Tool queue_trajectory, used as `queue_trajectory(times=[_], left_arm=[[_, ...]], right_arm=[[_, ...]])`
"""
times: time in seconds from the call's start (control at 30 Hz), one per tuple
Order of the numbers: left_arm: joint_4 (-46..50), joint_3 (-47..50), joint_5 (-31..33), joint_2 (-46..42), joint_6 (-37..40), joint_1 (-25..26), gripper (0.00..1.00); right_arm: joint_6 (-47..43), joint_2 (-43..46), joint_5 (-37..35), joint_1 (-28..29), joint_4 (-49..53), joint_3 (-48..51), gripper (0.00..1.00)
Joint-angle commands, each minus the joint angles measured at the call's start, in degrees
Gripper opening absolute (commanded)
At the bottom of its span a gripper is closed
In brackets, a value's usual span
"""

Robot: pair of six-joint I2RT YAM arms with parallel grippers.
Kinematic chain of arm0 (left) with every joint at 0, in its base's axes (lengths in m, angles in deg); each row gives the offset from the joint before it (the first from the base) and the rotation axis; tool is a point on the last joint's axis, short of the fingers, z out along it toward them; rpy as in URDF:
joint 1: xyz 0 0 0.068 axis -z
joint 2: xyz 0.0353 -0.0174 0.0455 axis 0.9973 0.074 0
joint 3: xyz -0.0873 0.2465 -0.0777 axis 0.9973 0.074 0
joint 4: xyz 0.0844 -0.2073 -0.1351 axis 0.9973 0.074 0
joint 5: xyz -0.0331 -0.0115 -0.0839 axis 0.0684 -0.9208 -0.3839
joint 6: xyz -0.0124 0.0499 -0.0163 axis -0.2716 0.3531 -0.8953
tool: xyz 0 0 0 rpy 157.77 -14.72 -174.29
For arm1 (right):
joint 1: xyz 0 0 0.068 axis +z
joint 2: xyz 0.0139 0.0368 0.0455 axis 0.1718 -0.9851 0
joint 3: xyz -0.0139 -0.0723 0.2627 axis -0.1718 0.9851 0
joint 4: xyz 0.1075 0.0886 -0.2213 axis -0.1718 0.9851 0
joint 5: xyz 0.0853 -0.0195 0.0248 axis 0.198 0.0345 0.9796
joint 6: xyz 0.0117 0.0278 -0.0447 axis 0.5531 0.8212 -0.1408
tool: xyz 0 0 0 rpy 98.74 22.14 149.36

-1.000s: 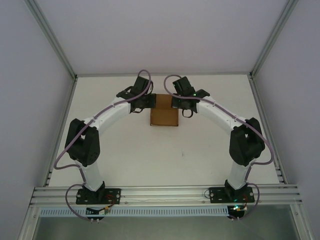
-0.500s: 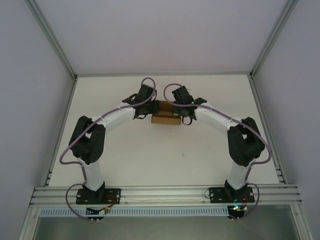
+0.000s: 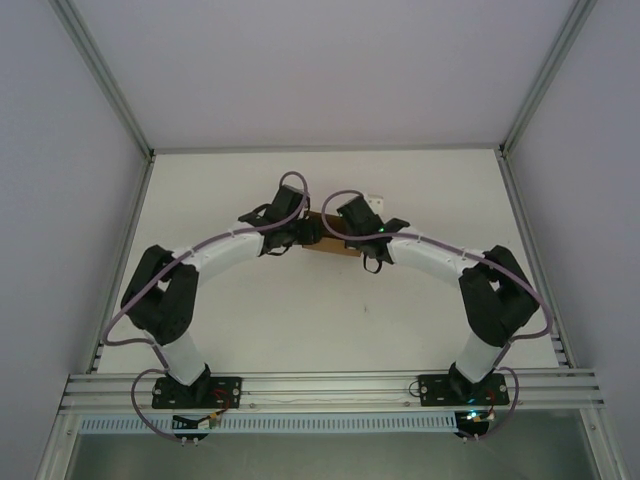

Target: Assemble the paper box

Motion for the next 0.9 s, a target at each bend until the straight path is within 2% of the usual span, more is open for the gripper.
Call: queue_trajectory(times=[0.0,0.07,0.13,0.27,0.33,0.47,0.53,0.67,0.87], left_arm=[[4.4,-0.3,0.3,-6.3,-1.8,0.4,0.7],[6.6,-0.7,1.3,-8.7,-2.9,0.4,0.82],[8.2,-0.6,1.4,-11.0,-3.7,0.4,1.0],[12.4,-1.4,4.8,-13.8,-7.8,-0.3,1.0],[13.7,-2.6,4.2,-13.0,-9.2,-1.9,1.0],[12.5,-5.8,-4.9,-7.6,-10.7,-6.9,1.0],[11.8,-7.0,-9.2,-4.6,-10.5,-7.8,1.0],[8.9,-5.5,-13.0,-0.7,-10.1,-7.9,0.99],[3.5,-1.9,-16.9,2.7,-8.2,-8.3,0.84]], right_arm=[[-0.5,1.0,-3.8,1.7,1.9,3.5,0.04],[-1.4,1.6,-6.0,2.9,0.2,5.2,0.04],[-1.7,2.2,-7.9,3.9,-0.7,6.5,0.05],[-5.8,4.1,-8.5,5.8,-7.3,10.2,0.1],[-8.1,4.8,-8.4,6.7,-10.5,11.7,0.11],[-12.0,5.3,-8.4,8.4,-17.3,15.4,0.12],[-12.2,5.3,-8.5,9.0,-18.7,16.2,0.15],[-13.6,5.3,-9.1,10.5,-21.4,17.5,0.18],[-14.8,6.0,-7.9,10.9,-21.5,18.3,0.19]])
